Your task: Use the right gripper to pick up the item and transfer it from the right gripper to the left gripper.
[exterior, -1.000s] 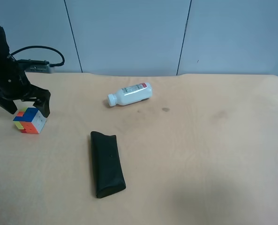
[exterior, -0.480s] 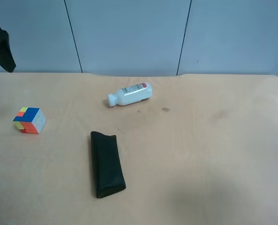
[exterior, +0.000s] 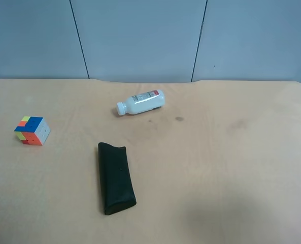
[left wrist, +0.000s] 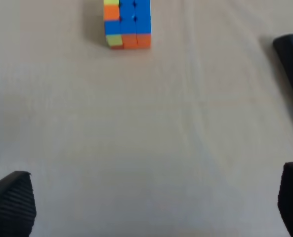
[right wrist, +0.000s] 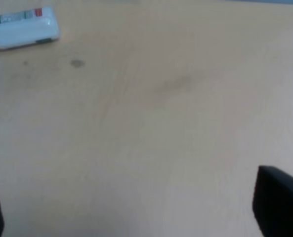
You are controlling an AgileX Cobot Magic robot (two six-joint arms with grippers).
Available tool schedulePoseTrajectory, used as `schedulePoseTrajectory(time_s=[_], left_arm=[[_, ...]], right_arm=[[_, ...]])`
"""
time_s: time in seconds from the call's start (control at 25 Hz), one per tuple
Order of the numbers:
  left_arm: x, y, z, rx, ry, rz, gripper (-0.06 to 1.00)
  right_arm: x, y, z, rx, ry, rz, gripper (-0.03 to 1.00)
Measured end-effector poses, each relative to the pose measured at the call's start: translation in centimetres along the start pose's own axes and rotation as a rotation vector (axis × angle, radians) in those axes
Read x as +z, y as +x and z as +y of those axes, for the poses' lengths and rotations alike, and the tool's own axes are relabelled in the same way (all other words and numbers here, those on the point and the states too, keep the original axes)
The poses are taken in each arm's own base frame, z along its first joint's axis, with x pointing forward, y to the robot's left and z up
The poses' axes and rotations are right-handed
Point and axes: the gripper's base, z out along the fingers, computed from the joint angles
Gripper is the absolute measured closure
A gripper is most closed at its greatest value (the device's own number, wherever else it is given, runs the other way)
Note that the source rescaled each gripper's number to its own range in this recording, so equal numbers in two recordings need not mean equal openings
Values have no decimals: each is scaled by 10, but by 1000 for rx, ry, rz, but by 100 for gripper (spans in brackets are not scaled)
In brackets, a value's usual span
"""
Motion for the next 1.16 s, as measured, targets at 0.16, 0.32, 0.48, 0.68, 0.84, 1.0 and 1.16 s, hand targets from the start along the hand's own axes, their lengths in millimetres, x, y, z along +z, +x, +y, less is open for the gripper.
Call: schedulePoseTrajectory(time_s=[0.16, 0.32, 0.48, 0.68, 0.84, 1.0, 1.16], left_arm=[[-14, 52, -5, 0, -10, -111, -4], [-11, 92, -8, -10, -14, -181, -5], [-4, 120, -10, -26, -18, -266, -5], [-7, 127, -11, -28, -23, -350, -5], [1, 123, -11, -29, -27, -396, -5], [1, 122, -10, -29, -28, -415, -5], [1, 122, -10, -29, -28, -415, -5]], right_arm=[[0, 0, 0, 0, 0, 0, -3], [0, 0, 0, 0, 0, 0, -3], [0, 0, 0, 0, 0, 0, -3], [0, 0, 0, 0, 0, 0, -3], [0, 0, 0, 3, -5, 0, -3], [0, 0, 0, 3, -5, 0, -3], [0, 0, 0, 3, -5, 0, -3]])
